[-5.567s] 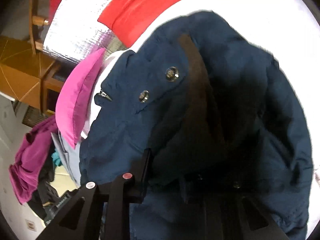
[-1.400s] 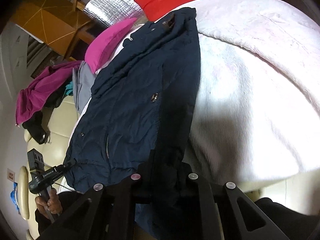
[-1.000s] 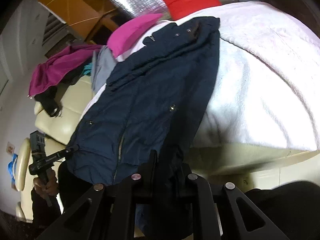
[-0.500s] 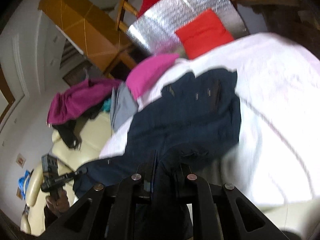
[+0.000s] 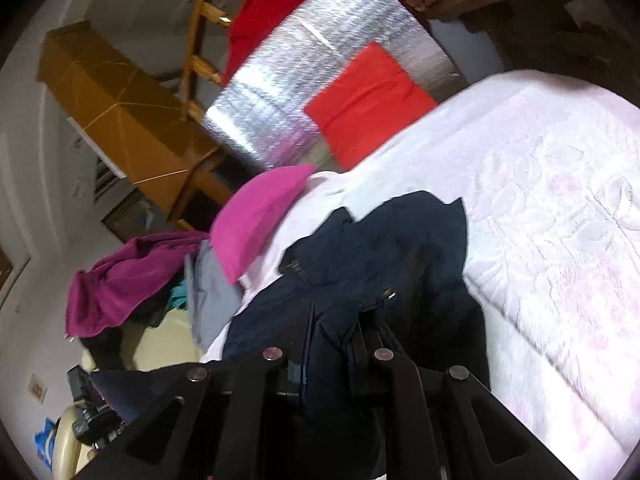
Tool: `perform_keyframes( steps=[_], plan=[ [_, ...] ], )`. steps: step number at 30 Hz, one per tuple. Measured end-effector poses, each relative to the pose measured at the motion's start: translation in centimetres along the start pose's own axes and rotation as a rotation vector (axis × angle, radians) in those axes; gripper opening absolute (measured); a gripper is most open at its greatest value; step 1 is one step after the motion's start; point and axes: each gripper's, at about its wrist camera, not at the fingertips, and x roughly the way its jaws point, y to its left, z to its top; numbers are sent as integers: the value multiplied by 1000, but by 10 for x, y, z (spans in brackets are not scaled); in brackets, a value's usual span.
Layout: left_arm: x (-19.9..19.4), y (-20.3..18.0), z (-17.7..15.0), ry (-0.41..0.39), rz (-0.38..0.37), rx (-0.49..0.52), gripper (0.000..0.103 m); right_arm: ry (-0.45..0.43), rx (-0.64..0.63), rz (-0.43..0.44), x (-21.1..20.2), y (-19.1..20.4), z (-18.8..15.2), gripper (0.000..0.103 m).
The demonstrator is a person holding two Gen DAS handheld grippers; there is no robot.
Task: Fold large clothes
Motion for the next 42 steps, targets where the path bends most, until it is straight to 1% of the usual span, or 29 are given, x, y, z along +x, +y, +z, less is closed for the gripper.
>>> perform_keyframes(
  steps=[3,6,8,11,16,21,27,29,32,36,39,41,42],
  plan=[
    [31,13,11,4,-4,-90,15,6,59,-6,20,-13,12,14],
    [61,23,17,17,15,-157,15,3,49,-26,41,-10,22,14],
    [78,29,22,28,26,-187,15,-2,33,-33,54,-6,29,14],
    [97,31,34,19,45,-204,15,-12,45,-29,76,-6,40,14],
    [124,21,54,6,78,-168,15,-28,120,-39,106,-21,51,14],
    [145,10,75,-13,68,-109,16,-47,190,-55,130,-43,62,14],
    [180,9,88,17,87,-97,17,-50,216,-85,153,-57,71,14],
    [188,9,89,21,100,-101,19,-44,226,-88,160,-59,75,14],
    [197,10,91,36,113,-106,20,-27,269,-85,168,-66,77,15],
    [205,7,94,54,121,-102,20,-5,324,-79,173,-76,80,21],
    [208,6,96,69,118,-109,27,4,349,-71,176,-78,83,28],
    [209,6,98,75,76,-118,46,-1,360,-47,177,-77,84,39],
    [208,5,99,73,56,-123,50,-5,362,-30,177,-75,85,48]
  ],
)
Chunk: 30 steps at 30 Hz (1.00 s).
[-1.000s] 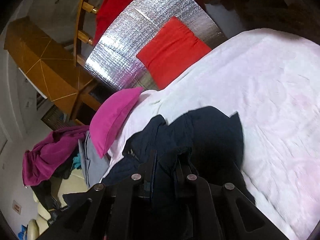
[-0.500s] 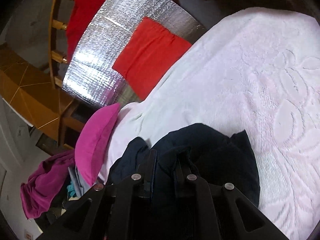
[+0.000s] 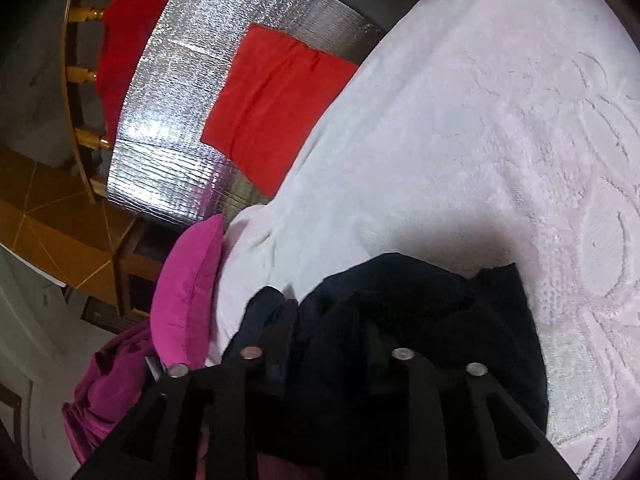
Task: Fold large clothes
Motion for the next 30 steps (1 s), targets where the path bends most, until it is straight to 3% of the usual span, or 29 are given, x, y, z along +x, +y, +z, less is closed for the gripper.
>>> perform_keyframes(
  steps=[1,4,6,12,15,17,20,24,26,27,28,30],
  plan=[
    [-2,-1,1,-5,-19,-7,57,-5,0,16,-1,2,1,59],
    [-8,-1,5,-21,-66,-42,67,-51,-18,25,-9,9,1,77],
    [-11,1,8,-26,-95,-73,69,-89,-16,26,-17,11,3,82],
    [-36,13,15,-103,-248,-187,82,-124,-13,71,-38,16,7,82],
    [-59,19,19,-193,-294,-217,85,-141,-33,90,-51,25,8,82],
    [-72,20,21,-228,-281,-217,87,-151,-44,105,-59,31,7,82],
    [-83,17,20,-248,-191,-174,88,-138,-77,93,-62,39,3,82],
    [-80,5,14,-198,19,-82,88,-87,-135,73,-56,49,-9,81],
    [-75,-1,9,-161,122,-23,88,-56,-185,42,-49,56,-16,64],
    [-70,-5,7,-133,195,13,88,-31,-223,17,-44,61,-21,44],
    [-67,-6,5,-110,253,41,88,-4,-255,-8,-38,67,-26,38],
    [-60,-6,-2,-82,351,101,88,39,-316,-28,-28,78,-40,38]
  ],
)
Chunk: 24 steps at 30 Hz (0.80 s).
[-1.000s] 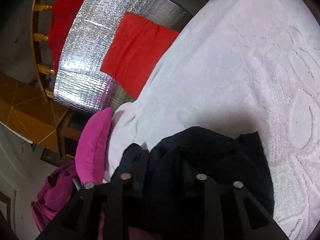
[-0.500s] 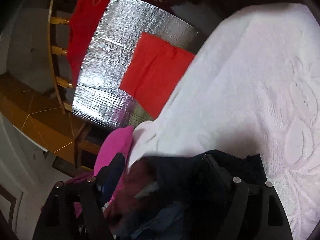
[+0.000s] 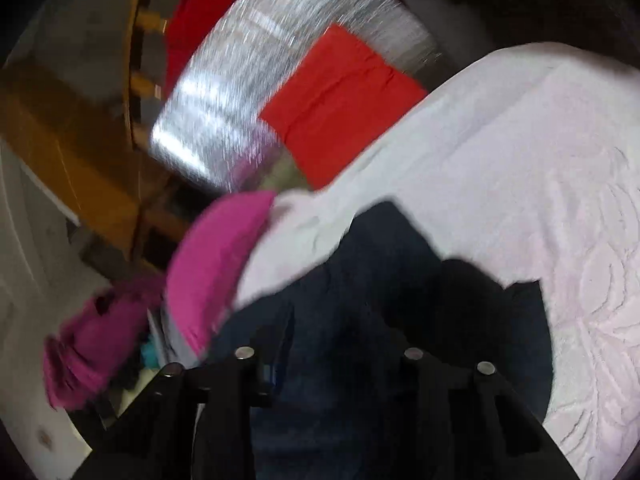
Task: Fold large clothes
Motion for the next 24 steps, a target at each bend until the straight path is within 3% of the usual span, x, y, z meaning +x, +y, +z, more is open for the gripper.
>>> perform_keyframes(
  steps=[5,14,19,24],
  plan=[
    [22,6,-12,98,151,80,88,87,-114,-10,24,43,-17,38],
    [23,14,-14,140,117,35,88,284,-162,-132,114,91,-24,38],
    [23,15,-12,136,96,30,88,347,-129,-244,154,82,-19,39],
    [28,21,-12,148,82,22,88,406,-57,-219,161,65,-13,39]
  ],
)
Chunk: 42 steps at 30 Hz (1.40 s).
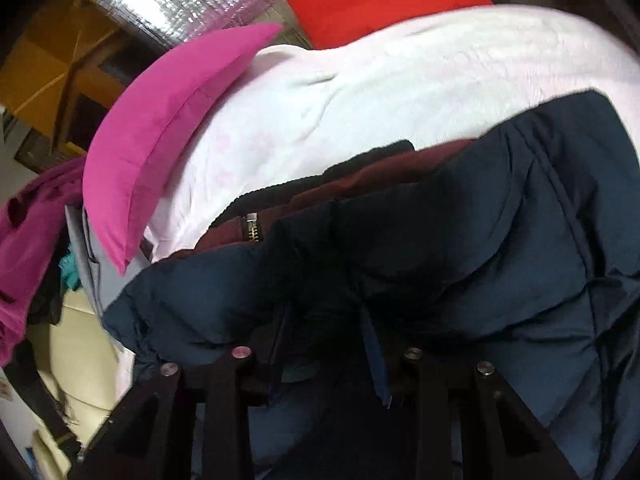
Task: Fold large clothes
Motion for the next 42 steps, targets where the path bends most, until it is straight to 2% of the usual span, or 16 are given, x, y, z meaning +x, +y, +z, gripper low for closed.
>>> perform_keyframes(
  steps=[3,6,9,13,17,23,27,30,34,38,41,42],
  plan=[
    [-6,4,4,-40,-16,-21,88,-35,5,24,-21,-9,0,39],
    [-11,4,9,-90,-59,-42,88,-139,14,35,-54,-23,-1,48],
    [-13,-2,13,-136,-93,-47,88,-216,34,11,-77,-42,1,48],
    [-11,-17,19,-204,-102,-15,88,-221,64,-34,-81,-65,6,47],
    [2,-24,24,-198,-88,-6,88,-213,109,-72,-65,-85,12,48],
    [24,-9,30,-109,-97,-86,88,-181,126,-91,-52,-96,20,46],
    [19,5,32,-115,-96,-115,88,-244,46,-141,-61,-67,21,48],
    [15,19,31,-112,-74,-134,88,-278,-51,-87,-69,-30,12,47],
    [10,26,30,-84,-38,-102,88,-217,-229,27,-53,41,-4,47],
    [0,22,31,-109,-8,-35,88,-110,-319,115,-27,93,-24,48],
    [-5,22,35,-156,-50,-32,88,-104,-371,76,-16,112,-31,50],
    [-4,22,38,-161,-70,-41,88,-107,-368,68,-15,111,-29,54]
  ],
)
